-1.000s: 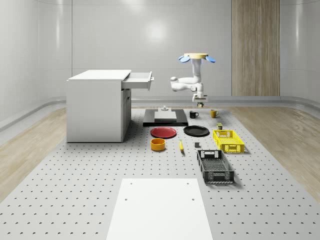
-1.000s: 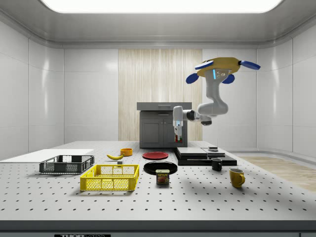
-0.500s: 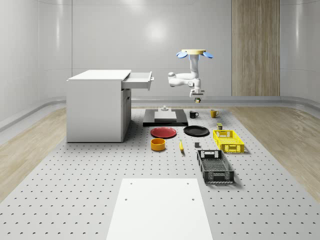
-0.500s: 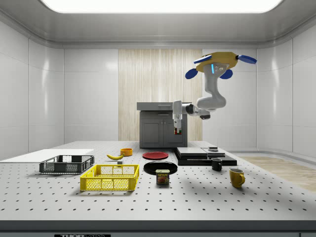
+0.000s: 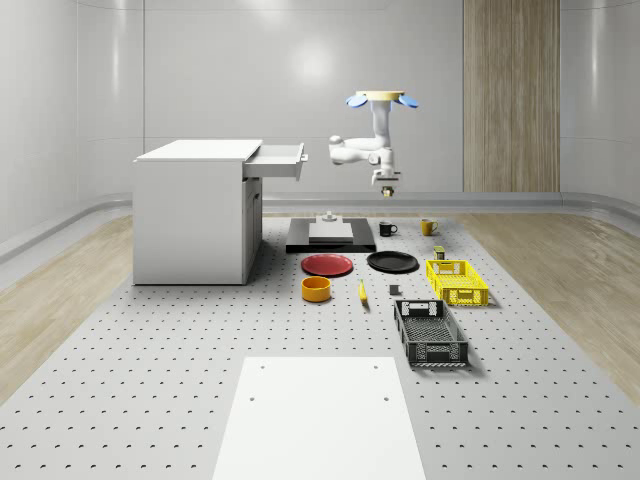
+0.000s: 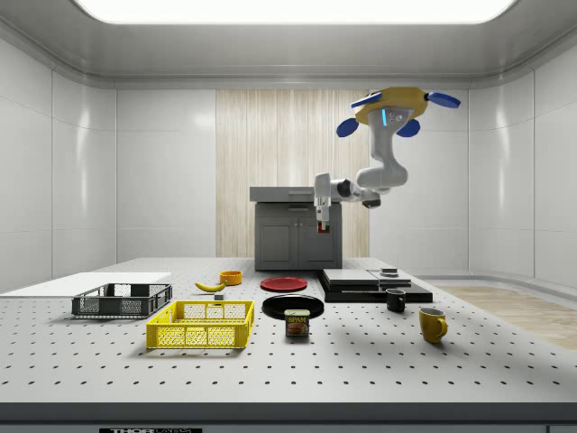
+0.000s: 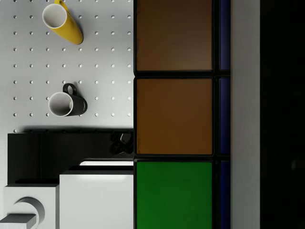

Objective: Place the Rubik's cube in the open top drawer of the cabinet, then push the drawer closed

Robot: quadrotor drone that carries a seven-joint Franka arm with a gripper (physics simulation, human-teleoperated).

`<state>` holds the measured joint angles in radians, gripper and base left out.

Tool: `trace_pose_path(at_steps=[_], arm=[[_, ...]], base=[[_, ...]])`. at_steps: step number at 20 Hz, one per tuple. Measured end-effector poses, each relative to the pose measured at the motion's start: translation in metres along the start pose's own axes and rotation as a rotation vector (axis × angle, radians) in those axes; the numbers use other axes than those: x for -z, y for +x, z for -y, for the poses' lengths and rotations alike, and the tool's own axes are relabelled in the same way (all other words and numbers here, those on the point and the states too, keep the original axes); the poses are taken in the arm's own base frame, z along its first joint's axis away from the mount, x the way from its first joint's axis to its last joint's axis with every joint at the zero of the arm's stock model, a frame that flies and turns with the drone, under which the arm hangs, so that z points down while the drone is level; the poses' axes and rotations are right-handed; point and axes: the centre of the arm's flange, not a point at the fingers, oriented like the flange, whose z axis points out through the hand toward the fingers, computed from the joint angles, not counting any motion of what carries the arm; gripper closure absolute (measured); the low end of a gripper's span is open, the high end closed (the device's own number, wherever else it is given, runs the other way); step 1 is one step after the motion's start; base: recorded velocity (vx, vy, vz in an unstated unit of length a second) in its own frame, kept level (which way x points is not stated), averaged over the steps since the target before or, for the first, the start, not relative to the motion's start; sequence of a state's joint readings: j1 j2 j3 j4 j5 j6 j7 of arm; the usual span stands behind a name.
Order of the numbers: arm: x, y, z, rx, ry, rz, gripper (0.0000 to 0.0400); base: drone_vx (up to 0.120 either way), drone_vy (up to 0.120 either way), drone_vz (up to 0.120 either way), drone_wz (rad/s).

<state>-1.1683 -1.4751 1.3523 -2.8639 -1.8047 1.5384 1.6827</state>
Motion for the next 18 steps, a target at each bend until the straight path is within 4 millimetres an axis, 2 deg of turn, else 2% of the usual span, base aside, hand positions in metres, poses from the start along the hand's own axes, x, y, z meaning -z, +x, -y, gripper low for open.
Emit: trace_pose_path(at_steps=[4,18], arm=[[0.0000,0.0000,0.0000,0.000,0.000,0.000,0.0075],[0.0000,0.0000,0.0000,0.000,0.000,0.000,0.0075]], base=[[0.000,-0.080,0.120,0.000],[0.000,-0.120,0.120,0.000]])
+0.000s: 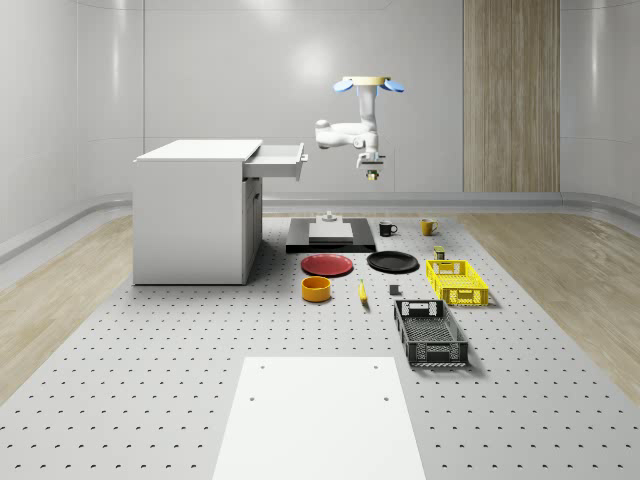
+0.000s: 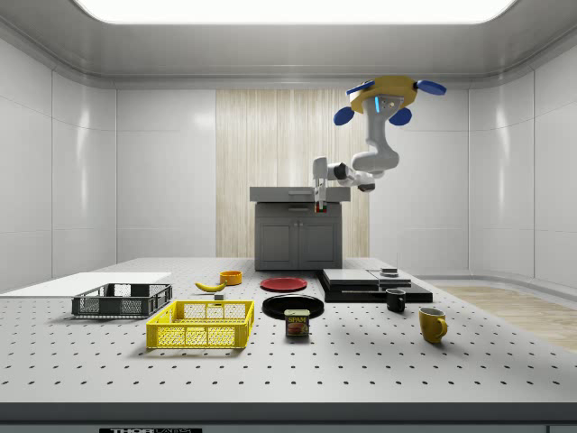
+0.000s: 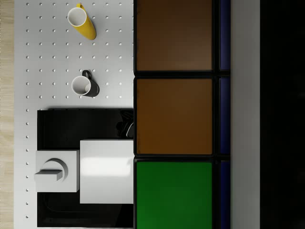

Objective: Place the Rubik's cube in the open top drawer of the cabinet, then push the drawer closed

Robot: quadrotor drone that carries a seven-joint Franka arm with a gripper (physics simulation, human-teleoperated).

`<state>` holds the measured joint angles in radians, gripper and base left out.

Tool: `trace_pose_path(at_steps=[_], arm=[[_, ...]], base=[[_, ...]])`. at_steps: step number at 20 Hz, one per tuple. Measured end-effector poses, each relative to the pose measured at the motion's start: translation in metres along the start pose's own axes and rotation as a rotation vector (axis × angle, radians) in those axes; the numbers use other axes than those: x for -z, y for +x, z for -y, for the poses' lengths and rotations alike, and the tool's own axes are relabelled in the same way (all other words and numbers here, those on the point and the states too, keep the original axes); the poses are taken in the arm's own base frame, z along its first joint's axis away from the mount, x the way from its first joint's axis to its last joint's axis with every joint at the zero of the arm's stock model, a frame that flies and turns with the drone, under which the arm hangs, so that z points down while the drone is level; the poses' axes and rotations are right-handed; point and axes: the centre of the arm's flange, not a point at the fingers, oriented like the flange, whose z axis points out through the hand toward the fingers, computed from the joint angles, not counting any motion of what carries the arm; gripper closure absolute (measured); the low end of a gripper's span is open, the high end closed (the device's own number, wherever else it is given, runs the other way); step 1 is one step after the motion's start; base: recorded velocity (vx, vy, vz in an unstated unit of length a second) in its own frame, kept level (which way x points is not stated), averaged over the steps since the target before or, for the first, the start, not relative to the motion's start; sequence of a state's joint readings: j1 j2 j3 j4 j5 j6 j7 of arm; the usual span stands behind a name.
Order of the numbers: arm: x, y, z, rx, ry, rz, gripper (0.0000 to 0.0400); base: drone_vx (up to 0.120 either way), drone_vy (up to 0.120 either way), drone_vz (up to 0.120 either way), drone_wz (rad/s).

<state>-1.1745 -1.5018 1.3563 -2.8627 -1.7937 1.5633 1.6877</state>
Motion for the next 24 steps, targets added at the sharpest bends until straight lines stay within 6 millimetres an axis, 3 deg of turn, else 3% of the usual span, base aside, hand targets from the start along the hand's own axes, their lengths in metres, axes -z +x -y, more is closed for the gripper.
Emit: trace_pose_path(at_steps=[24], arm=[[0.0000,0.0000,0.0000,0.000,0.000,0.000,0.0075]], base=[[0.000,-0.120,0.120,0.000]])
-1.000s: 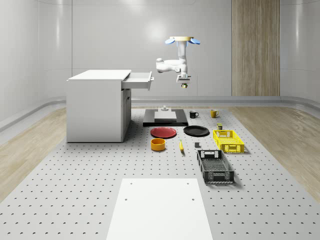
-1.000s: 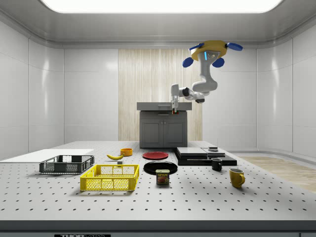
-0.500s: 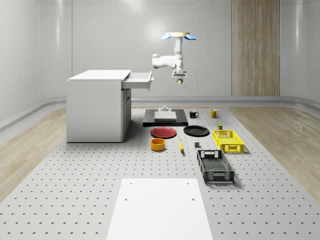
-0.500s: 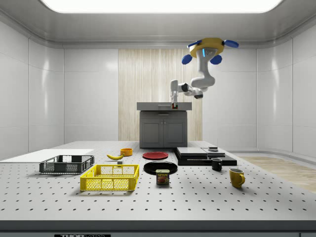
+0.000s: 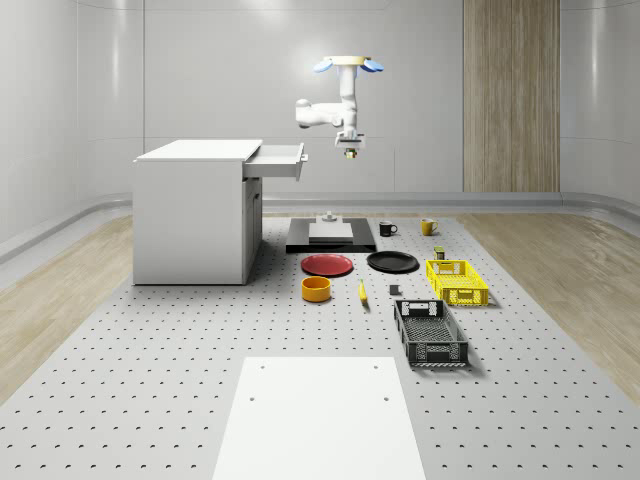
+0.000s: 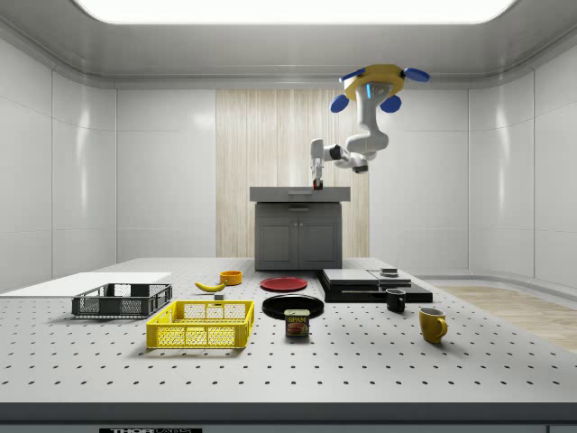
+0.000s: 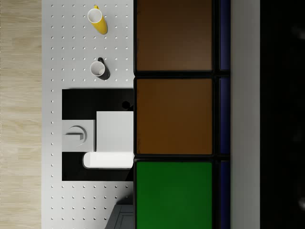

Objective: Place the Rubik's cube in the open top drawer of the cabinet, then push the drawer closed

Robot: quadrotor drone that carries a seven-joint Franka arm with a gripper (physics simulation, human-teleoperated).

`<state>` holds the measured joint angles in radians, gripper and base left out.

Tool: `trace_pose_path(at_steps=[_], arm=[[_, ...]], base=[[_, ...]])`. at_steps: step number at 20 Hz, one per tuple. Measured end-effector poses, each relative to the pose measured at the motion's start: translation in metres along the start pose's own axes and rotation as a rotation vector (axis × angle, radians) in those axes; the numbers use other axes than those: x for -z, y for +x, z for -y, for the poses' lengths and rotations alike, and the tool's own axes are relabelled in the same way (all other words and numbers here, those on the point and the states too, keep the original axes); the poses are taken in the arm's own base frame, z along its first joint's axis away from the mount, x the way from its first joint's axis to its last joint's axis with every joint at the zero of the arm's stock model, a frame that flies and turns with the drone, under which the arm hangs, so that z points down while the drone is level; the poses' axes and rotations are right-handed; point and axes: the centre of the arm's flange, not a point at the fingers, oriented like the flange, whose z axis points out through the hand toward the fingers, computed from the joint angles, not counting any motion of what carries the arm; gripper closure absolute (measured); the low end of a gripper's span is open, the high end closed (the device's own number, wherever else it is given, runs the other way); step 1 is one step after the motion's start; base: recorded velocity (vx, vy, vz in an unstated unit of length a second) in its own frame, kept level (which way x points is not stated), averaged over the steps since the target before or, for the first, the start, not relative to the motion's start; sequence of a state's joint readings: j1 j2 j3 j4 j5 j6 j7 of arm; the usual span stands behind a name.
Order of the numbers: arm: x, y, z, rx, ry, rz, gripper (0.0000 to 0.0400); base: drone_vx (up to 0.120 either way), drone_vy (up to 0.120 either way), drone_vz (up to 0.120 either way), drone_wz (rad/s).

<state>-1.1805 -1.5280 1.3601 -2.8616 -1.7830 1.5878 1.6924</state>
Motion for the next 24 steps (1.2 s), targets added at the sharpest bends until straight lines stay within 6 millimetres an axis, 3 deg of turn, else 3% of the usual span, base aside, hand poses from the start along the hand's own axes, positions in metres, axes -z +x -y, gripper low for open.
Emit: trace_pose_path(at_steps=[19,24], arm=[[0.0000,0.0000,0.0000,0.000,0.000,0.000,0.0075],[0.0000,0.0000,0.0000,0.000,0.000,0.000,0.0075]], base=[[0.000,-0.120,0.120,0.000],[0.000,-0.120,0.008,0.000]])
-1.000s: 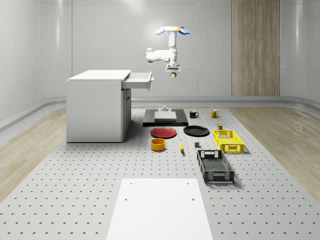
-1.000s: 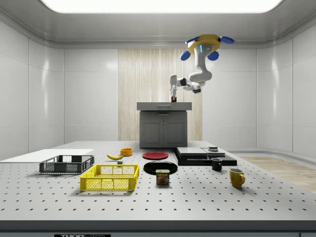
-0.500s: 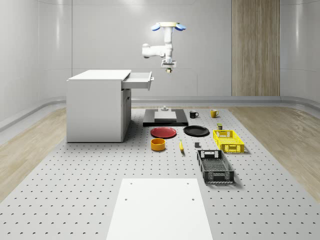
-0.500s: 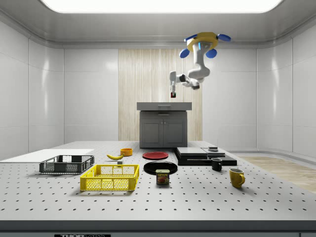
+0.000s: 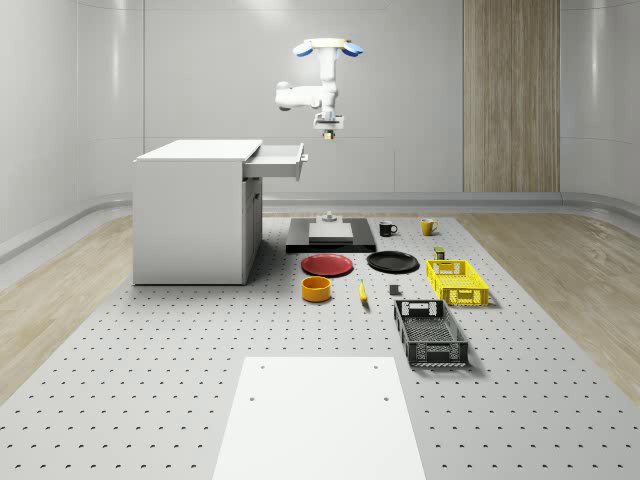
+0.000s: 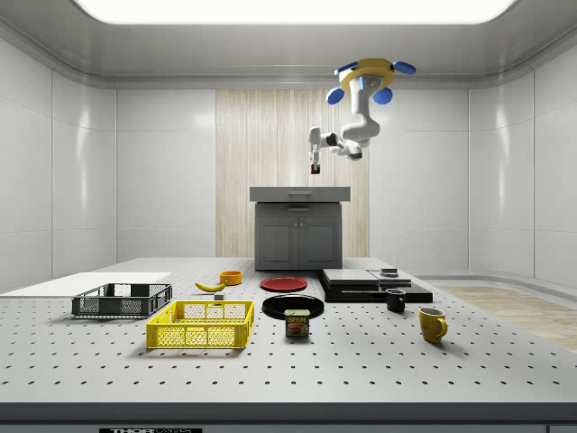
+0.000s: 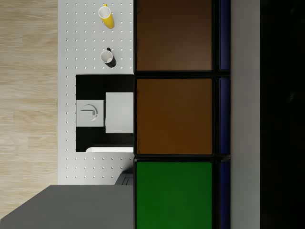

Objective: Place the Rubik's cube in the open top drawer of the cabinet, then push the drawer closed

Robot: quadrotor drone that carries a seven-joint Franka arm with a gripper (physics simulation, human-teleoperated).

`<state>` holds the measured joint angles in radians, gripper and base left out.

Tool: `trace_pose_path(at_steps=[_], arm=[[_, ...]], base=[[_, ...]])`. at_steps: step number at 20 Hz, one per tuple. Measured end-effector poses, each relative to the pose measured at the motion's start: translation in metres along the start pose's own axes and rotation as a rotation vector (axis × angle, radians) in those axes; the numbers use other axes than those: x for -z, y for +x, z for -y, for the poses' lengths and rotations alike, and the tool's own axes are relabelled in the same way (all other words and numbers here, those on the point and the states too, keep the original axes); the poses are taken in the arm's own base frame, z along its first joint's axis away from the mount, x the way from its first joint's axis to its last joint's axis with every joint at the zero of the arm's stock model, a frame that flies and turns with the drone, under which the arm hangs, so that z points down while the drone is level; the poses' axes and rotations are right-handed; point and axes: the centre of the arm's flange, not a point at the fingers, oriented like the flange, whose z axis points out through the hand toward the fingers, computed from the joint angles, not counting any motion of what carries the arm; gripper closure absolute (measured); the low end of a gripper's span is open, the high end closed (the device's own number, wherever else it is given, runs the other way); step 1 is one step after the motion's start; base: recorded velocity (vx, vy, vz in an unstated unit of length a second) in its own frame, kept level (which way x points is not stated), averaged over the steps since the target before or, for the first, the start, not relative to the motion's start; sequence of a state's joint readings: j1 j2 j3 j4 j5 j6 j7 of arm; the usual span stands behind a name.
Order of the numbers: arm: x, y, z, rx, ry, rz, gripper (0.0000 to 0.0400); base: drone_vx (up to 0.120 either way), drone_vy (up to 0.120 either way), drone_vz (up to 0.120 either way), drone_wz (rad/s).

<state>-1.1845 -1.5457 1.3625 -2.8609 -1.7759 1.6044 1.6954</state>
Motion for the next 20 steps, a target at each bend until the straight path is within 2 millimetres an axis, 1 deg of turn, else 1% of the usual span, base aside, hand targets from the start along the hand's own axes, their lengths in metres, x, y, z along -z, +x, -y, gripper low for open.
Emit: trace_pose_path(at_steps=[20], arm=[[0.0000,0.0000,0.0000,0.000,0.000,0.000,0.0075]], base=[[0.000,-0.120,0.000,0.000]])
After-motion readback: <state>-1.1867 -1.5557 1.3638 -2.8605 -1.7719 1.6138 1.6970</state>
